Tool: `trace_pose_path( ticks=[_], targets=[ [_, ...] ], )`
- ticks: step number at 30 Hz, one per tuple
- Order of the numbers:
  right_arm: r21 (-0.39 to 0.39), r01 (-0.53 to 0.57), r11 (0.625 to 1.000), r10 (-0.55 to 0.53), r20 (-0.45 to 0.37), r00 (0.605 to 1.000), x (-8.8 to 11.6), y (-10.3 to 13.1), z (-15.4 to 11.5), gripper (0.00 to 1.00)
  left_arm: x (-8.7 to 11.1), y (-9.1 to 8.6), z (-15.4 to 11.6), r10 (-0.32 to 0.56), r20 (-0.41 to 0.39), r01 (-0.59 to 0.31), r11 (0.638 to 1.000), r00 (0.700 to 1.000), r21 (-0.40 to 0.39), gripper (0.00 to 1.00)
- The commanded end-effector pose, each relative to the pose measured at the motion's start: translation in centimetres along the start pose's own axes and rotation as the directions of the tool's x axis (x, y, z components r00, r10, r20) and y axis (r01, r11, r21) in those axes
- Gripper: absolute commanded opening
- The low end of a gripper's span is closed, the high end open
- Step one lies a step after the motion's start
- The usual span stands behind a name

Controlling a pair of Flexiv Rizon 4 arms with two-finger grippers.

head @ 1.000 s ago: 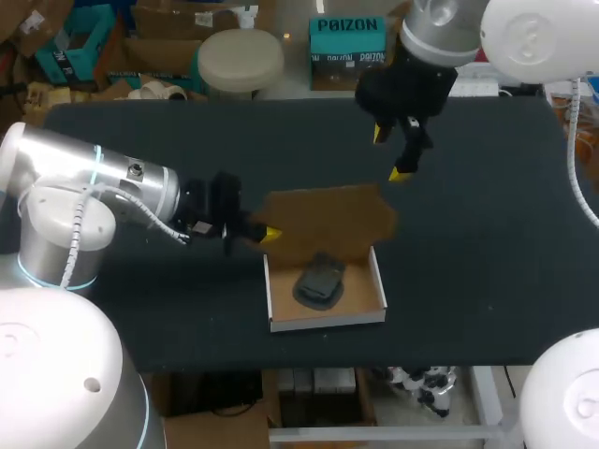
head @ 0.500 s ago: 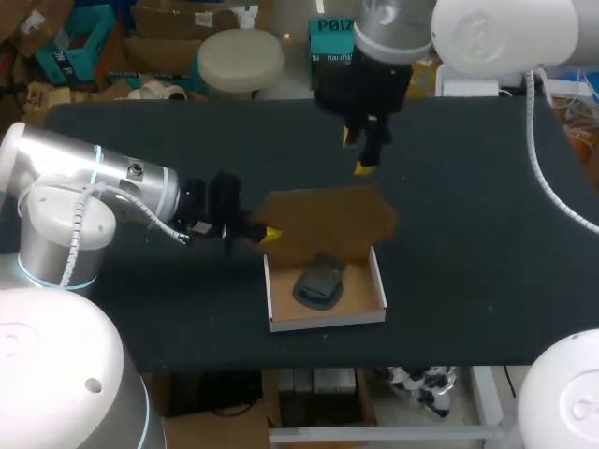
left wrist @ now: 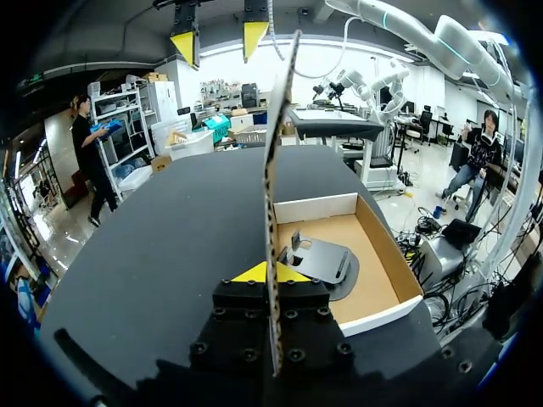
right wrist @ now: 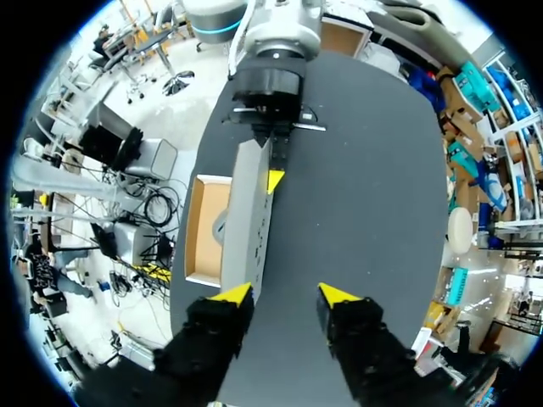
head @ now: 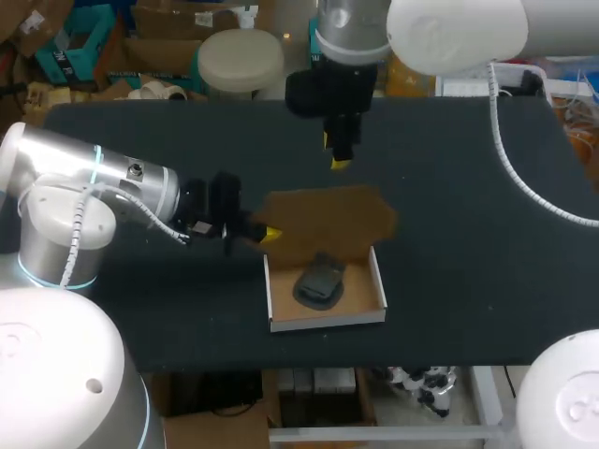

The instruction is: Assemble the packaging by folding the flat box into shape, placing the metal phone stand inside, and closing the box properly

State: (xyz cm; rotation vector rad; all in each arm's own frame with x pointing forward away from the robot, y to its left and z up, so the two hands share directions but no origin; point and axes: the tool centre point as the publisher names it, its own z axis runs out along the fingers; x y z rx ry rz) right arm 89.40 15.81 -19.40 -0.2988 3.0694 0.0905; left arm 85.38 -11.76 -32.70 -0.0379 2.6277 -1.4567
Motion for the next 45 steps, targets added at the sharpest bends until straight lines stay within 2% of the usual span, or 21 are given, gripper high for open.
trace_pose_path(
  ticks=[1,19,45],
  targets=[
    [0.041,0.003,0.999,-0.002,-0.034,0.999,-0.9,0.9,1.0,0.49,0.0,0.1,0.2,0.000,-0.002,0.000,1.000,1.000,-0.002,0.00],
    [0.023,0.036,0.999,-0.034,-0.074,0.997,1.4,1.7,2.8,0.49,0.0,0.1,0.2,0.000,-0.002,0.000,1.000,1.000,-0.002,0.00],
    [0.035,0.017,0.999,-0.014,-0.073,0.997,3.9,2.3,3.9,0.52,0.0,0.1,0.2,0.000,-0.002,0.000,1.000,1.000,-0.002,0.00]
  ],
)
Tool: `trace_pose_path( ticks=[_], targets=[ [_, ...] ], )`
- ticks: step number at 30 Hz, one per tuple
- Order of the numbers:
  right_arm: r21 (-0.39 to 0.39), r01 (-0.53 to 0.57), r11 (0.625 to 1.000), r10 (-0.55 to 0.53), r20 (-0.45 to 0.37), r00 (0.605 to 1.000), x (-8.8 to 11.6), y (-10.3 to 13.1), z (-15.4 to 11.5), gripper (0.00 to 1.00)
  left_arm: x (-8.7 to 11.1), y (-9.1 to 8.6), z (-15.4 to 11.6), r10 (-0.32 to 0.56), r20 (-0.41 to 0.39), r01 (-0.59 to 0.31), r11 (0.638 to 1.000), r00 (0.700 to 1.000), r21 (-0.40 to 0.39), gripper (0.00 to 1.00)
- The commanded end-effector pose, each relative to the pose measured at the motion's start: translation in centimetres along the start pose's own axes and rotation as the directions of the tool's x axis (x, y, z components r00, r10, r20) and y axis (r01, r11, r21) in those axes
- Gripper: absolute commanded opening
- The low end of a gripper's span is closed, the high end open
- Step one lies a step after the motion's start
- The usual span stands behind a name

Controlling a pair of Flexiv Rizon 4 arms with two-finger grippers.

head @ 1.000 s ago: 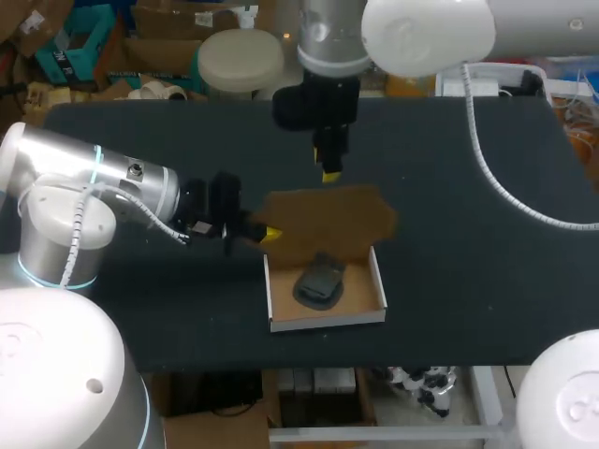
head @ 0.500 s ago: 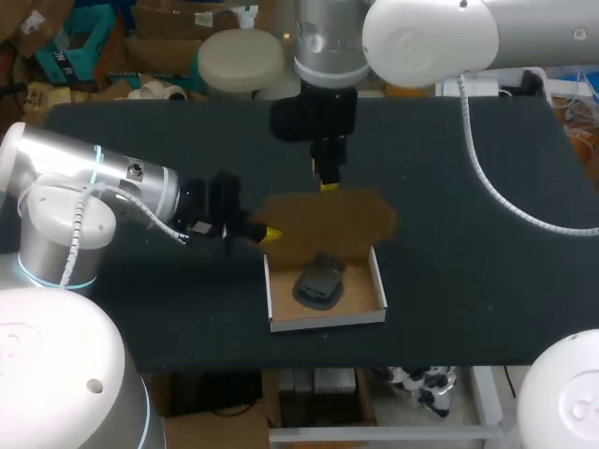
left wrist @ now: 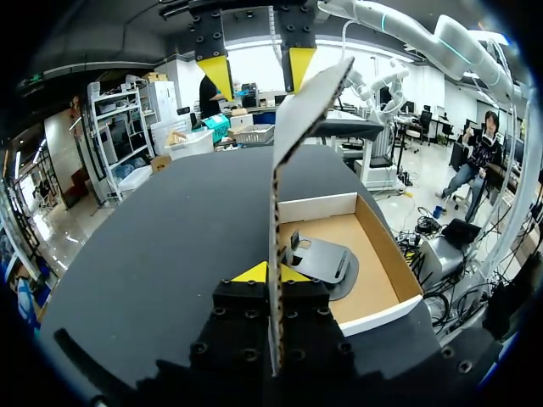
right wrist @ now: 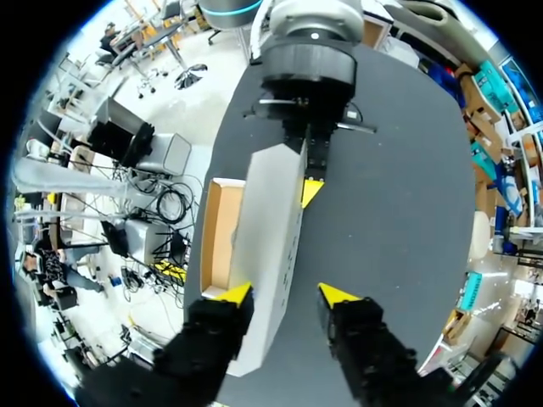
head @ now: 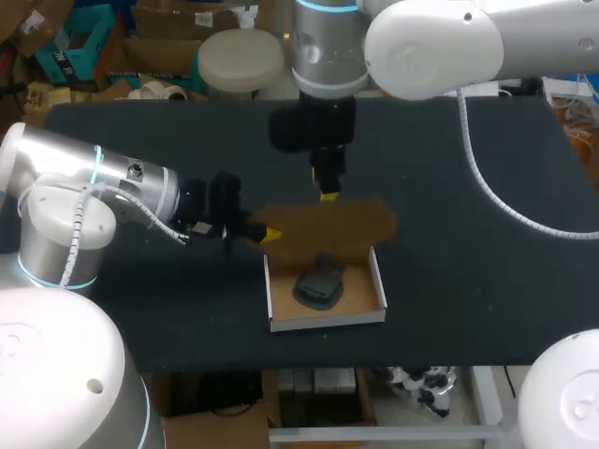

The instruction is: Assemble the packaging by folding the flat box into shape, placing the metal phone stand inside, and closing the box properly

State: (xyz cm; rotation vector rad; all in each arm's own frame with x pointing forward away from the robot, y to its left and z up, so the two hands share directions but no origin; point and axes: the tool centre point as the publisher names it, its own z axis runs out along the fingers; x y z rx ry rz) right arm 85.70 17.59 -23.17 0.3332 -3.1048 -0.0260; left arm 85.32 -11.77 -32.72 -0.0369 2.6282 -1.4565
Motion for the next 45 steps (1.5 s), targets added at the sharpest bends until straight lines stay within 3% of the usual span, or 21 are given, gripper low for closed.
trace_pose_path(
  ticks=[1,29,40,45],
  targets=[
    [0.004,-0.006,1.000,0.006,0.007,1.000,0.4,0.0,0.3,0.53,0.0,0.1,0.2,0.000,-0.001,0.000,1.000,1.000,-0.001,0.00],
    [0.012,-0.008,1.000,0.008,-0.025,1.000,-0.3,0.5,2.5,0.61,0.0,0.1,0.2,0.000,-0.001,0.000,1.000,1.000,-0.001,0.00],
    [0.007,-0.003,1.000,0.003,-0.052,0.999,-0.5,0.6,3.4,0.60,0.0,0.1,0.2,0.000,-0.001,0.000,1.000,1.000,-0.001,0.00],
    [0.006,-0.002,1.000,0.002,-0.065,0.998,-0.7,0.6,3.7,0.51,0.0,0.1,0.2,0.000,-0.001,0.000,1.000,1.000,-0.001,0.00]
  ],
)
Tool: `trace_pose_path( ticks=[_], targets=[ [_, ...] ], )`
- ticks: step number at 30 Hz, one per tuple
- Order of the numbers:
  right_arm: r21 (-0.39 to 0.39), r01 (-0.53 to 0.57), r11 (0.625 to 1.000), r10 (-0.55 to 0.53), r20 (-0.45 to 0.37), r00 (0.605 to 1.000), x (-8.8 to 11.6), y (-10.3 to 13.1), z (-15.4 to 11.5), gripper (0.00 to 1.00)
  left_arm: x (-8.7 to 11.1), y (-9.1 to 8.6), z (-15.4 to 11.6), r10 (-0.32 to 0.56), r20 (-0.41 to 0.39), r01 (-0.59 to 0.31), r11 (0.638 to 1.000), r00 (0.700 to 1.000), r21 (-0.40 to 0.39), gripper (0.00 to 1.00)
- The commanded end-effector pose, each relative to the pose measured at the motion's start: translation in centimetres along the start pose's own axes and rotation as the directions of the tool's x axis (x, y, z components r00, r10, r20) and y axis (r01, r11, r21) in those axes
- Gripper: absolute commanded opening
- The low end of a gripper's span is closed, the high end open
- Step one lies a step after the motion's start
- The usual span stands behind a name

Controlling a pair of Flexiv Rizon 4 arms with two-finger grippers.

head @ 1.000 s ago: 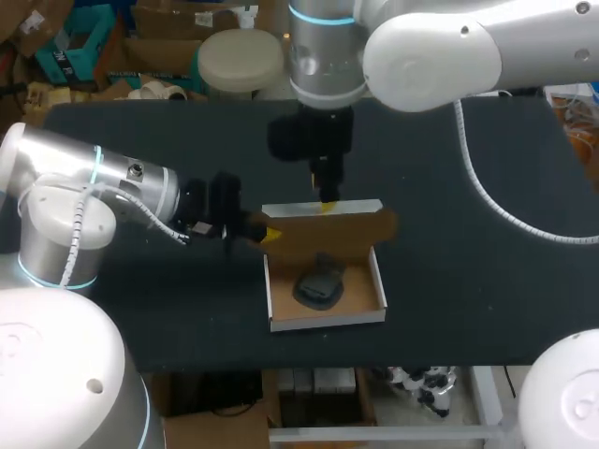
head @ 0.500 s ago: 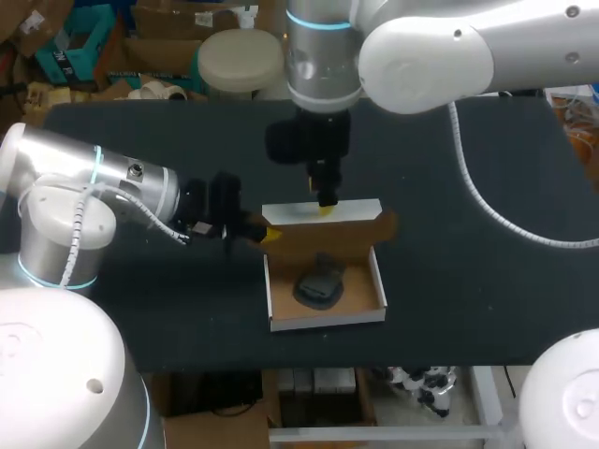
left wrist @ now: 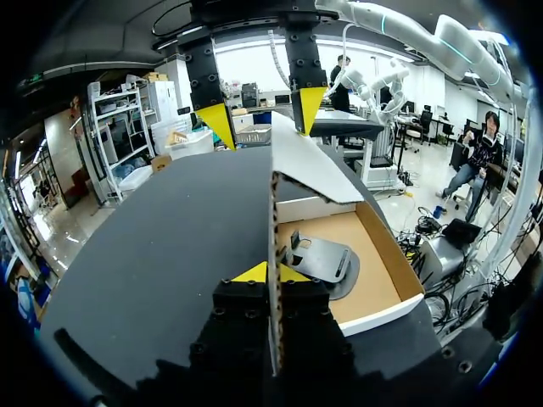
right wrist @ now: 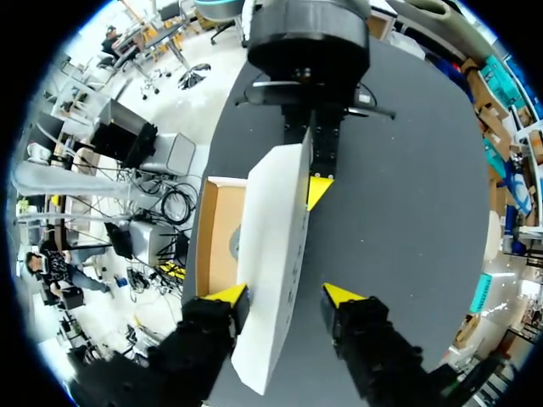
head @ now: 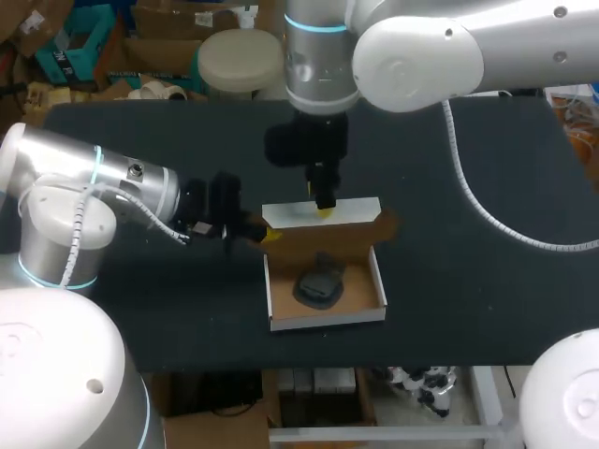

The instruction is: Assemble the packaging by folding the flat box into shape, placing the metal phone stand inside, and closing the box properly

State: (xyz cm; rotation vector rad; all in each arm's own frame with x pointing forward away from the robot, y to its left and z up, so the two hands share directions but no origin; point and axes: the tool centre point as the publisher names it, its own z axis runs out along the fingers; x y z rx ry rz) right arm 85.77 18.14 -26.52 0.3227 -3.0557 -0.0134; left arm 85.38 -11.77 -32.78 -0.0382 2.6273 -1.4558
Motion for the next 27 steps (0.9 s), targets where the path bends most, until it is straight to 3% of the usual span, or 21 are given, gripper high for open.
trace_pose_path(
  ticks=[1,9,11,13,24,25,26,27],
  targets=[
    [0.001,0.003,1.000,-0.003,-0.021,1.000,-0.6,0.2,0.4,0.49,0.0,0.1,0.2,0.000,-0.002,0.000,1.000,1.000,-0.001,0.00],
    [-0.003,0.006,1.000,-0.006,-0.049,0.999,-0.8,0.2,1.1,0.41,0.0,0.1,0.2,0.000,-0.002,0.000,1.000,1.000,-0.001,0.00],
    [-0.005,0.008,1.000,-0.008,-0.055,0.998,-0.8,0.2,1.2,0.26,0.0,0.1,0.2,0.000,-0.002,0.000,1.000,1.000,-0.001,0.00],
    [-0.007,0.009,1.000,-0.010,-0.057,0.998,-0.8,0.2,1.2,0.00,0.0,0.1,0.2,0.000,-0.002,0.000,1.000,1.000,-0.001,0.00],
    [-0.035,0.029,0.999,-0.031,-0.056,0.998,0.0,0.3,0.9,0.01,0.0,0.1,0.2,0.000,-0.002,0.000,1.000,1.000,-0.001,0.00],
    [-0.043,0.034,0.998,-0.036,-0.056,0.998,0.1,0.3,0.7,0.43,0.0,0.1,0.2,0.000,-0.002,0.000,1.000,1.000,-0.001,0.00],
    [-0.047,0.035,0.998,-0.038,-0.054,0.998,0.2,0.3,0.5,1.00,0.0,0.1,0.2,0.000,-0.002,0.000,1.000,1.000,-0.001,0.00],
    [-0.055,0.037,0.998,-0.039,-0.048,0.998,0.3,0.2,0.3,1.00,0.0,0.1,0.2,0.000,-0.002,0.000,1.000,1.000,-0.001,0.00]
  ],
)
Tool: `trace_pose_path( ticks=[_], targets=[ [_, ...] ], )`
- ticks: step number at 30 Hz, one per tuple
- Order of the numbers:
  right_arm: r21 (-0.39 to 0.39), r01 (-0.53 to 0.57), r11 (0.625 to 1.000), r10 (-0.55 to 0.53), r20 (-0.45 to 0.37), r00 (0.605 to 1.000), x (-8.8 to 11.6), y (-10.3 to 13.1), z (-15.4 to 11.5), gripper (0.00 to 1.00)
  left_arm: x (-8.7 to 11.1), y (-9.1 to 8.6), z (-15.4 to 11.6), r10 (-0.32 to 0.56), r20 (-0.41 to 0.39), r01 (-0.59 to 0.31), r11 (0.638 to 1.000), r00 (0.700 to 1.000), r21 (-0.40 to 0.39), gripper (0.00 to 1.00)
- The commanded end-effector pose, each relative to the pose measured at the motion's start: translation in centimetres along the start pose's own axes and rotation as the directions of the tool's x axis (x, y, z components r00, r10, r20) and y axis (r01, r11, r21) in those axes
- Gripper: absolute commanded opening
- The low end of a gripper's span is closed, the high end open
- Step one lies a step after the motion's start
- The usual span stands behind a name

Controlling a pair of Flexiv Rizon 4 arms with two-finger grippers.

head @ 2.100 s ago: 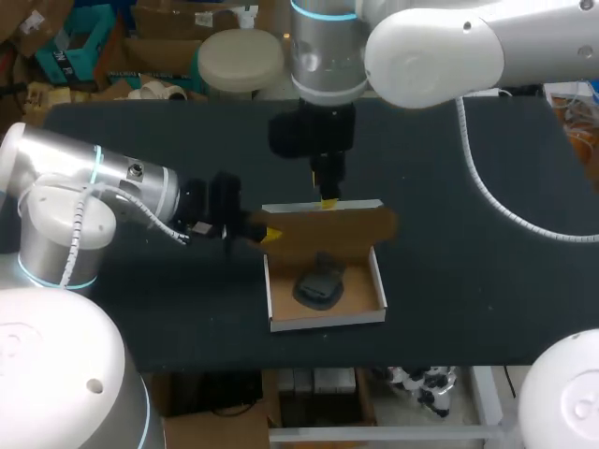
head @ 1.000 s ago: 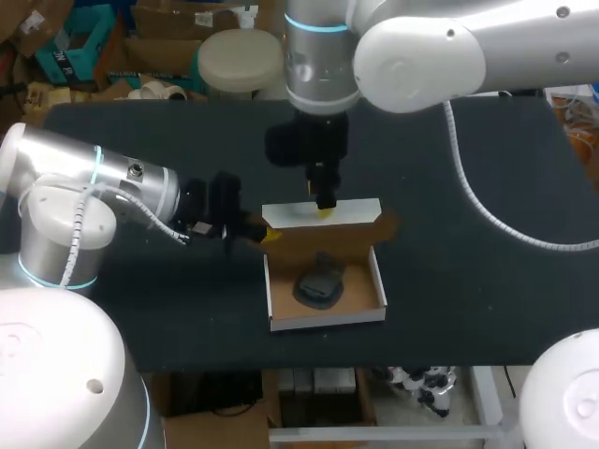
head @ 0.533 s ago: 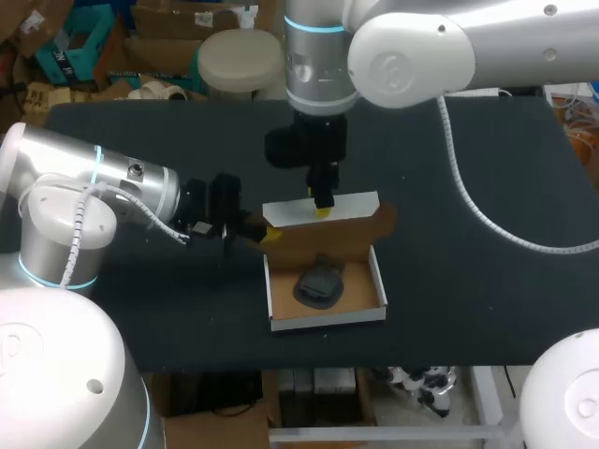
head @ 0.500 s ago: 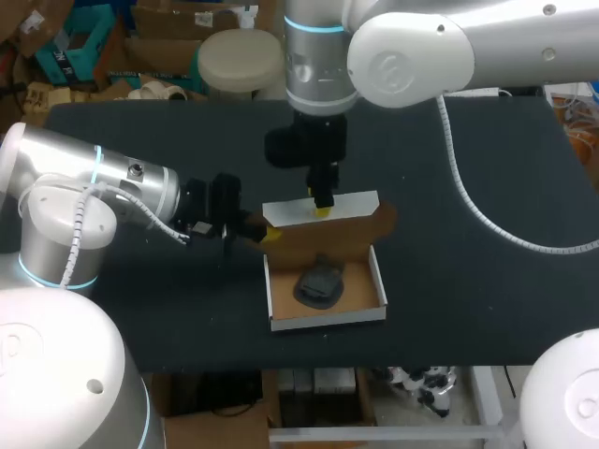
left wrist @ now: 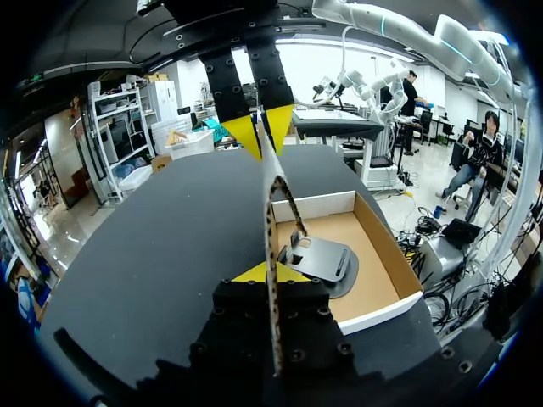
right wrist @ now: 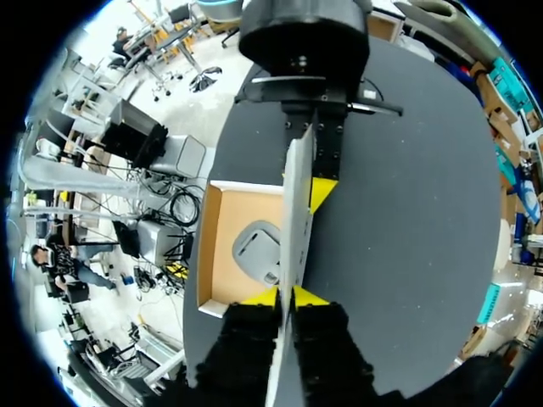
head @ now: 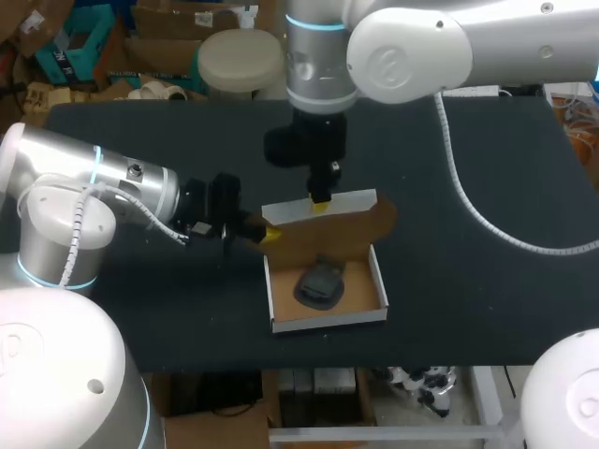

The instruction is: Assemble the packaging by folding the flat box into shape, placing the metal phone stand inside, and closing the box properly

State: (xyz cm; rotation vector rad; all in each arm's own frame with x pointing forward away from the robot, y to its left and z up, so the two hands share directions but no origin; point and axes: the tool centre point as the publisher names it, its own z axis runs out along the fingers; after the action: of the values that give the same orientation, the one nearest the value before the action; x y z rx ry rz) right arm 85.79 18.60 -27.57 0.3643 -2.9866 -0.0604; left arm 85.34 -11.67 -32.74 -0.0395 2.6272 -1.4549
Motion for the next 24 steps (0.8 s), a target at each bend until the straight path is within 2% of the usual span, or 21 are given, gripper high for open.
trace_pose_path(
  ticks=[1,8,18,24],
  targets=[
    [-0.027,0.008,1.000,-0.008,0.015,1.000,0.7,-0.1,-1.0,1.00,0.0,0.0,0.3,0.001,-0.003,-0.001,1.000,1.000,-0.001,0.00],
    [-0.064,-0.009,0.998,0.011,0.029,1.000,0.9,-0.3,-2.8,1.00,0.0,0.0,0.3,0.001,-0.003,-0.001,1.000,1.000,-0.001,0.00],
    [-0.134,-0.104,0.985,0.111,0.039,0.993,0.3,-0.8,-6.4,1.00,0.0,0.0,0.3,0.001,-0.003,-0.001,1.000,1.000,-0.001,0.00],
    [-0.118,-0.123,0.985,0.126,0.024,0.992,0.1,-0.9,-6.9,1.00,0.0,0.0,0.3,0.001,-0.003,-0.001,1.000,1.000,-0.001,0.00]
  ],
)
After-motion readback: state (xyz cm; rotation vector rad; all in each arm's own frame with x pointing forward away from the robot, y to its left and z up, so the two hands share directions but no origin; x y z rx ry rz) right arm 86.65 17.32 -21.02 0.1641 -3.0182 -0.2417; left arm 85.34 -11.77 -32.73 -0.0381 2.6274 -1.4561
